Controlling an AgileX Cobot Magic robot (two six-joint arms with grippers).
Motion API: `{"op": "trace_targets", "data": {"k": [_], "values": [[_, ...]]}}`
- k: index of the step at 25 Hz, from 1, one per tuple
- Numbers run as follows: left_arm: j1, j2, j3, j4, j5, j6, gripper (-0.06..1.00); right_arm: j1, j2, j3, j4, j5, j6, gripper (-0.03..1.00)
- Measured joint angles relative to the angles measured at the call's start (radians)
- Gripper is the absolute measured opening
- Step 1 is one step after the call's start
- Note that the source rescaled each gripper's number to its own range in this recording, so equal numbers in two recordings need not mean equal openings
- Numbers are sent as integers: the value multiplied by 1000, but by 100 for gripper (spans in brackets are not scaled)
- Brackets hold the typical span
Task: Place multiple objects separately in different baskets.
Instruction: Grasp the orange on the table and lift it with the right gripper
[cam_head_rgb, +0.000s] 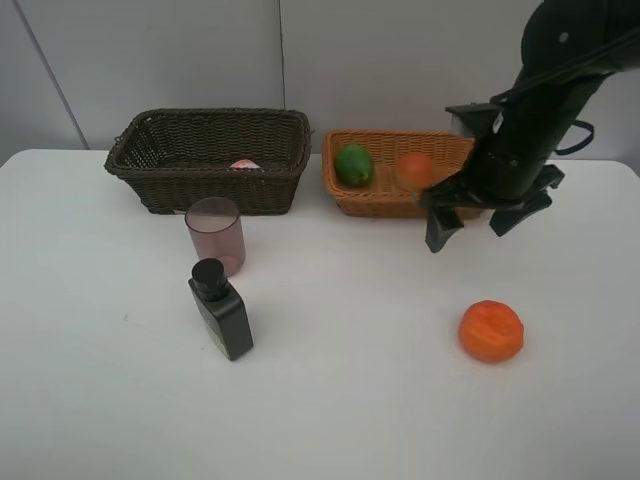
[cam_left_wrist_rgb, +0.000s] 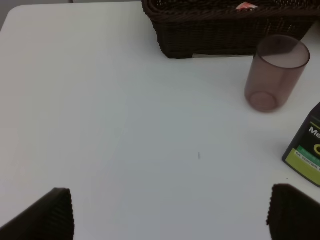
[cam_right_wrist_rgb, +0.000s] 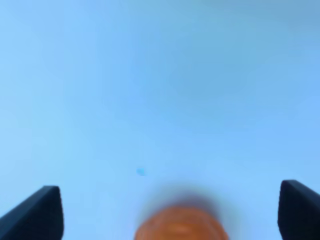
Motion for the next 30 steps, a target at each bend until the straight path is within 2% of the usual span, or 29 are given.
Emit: {"op": "trace_targets", "data": {"k": [5,9,13,20,26,30], "values": [[0,0,0,0,0,0,100,-22,-26,98,-24,-5,139,88],[0,0,0,0,0,0,100,-32,-26,164,-33,-39,278,88],[0,0,0,0,0,0,100,-32,-26,220,-33,-92,353,88],[0,0,0,0,0,0,100,-40,-27,297,-12,-164,401,88],[0,0,0,0,0,0,100,-41,-27,353,30,-264,409,88],[0,0,0,0,0,0,100,-42,-27,382,34,-286,424,88]]}}
